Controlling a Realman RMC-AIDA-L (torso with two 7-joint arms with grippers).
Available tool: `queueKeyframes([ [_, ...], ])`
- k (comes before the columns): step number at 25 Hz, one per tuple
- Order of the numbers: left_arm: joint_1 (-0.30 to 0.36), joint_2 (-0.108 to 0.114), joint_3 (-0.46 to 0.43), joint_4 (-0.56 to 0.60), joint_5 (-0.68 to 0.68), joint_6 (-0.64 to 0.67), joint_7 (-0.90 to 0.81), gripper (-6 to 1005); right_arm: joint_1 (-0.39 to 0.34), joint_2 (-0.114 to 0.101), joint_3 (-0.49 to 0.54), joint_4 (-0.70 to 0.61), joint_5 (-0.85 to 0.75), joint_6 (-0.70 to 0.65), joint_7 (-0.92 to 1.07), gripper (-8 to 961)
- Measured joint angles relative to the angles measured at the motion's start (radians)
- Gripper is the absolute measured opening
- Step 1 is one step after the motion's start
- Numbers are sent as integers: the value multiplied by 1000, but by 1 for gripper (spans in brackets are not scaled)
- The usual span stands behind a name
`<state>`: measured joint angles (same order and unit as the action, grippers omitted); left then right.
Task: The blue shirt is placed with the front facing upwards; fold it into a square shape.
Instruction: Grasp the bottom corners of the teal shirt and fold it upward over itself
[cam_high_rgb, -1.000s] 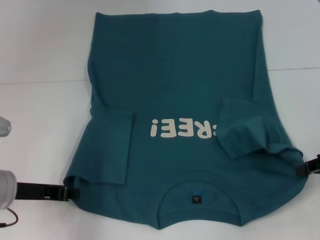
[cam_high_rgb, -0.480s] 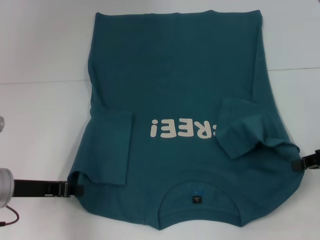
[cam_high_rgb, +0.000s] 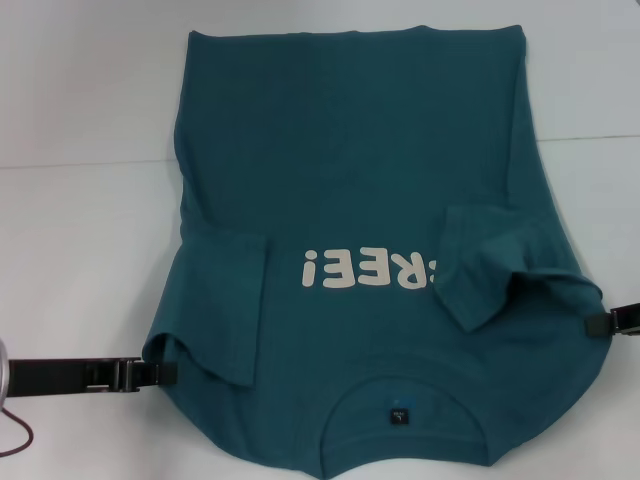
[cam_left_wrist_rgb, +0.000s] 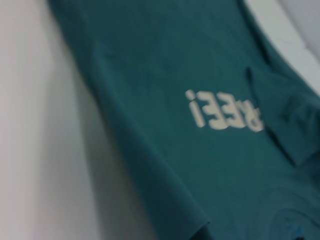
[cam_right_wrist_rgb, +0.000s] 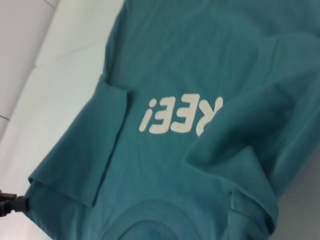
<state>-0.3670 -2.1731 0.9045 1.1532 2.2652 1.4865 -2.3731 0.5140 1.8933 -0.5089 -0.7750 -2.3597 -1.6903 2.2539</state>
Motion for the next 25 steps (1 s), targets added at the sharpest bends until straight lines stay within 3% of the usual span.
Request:
queueKeyframes([
  [10, 51, -2, -41, 0, -80, 58, 6, 51, -41, -9, 33, 18, 23, 6, -10, 83],
  [18, 94, -2, -74, -1, -132, 99, 31, 50, -60, -30, 43, 60, 18, 33, -10, 86],
  [25, 127, -2, -117, -23, -176, 137, 81, 51, -68, -32, 44, 65, 18, 34, -9, 88],
])
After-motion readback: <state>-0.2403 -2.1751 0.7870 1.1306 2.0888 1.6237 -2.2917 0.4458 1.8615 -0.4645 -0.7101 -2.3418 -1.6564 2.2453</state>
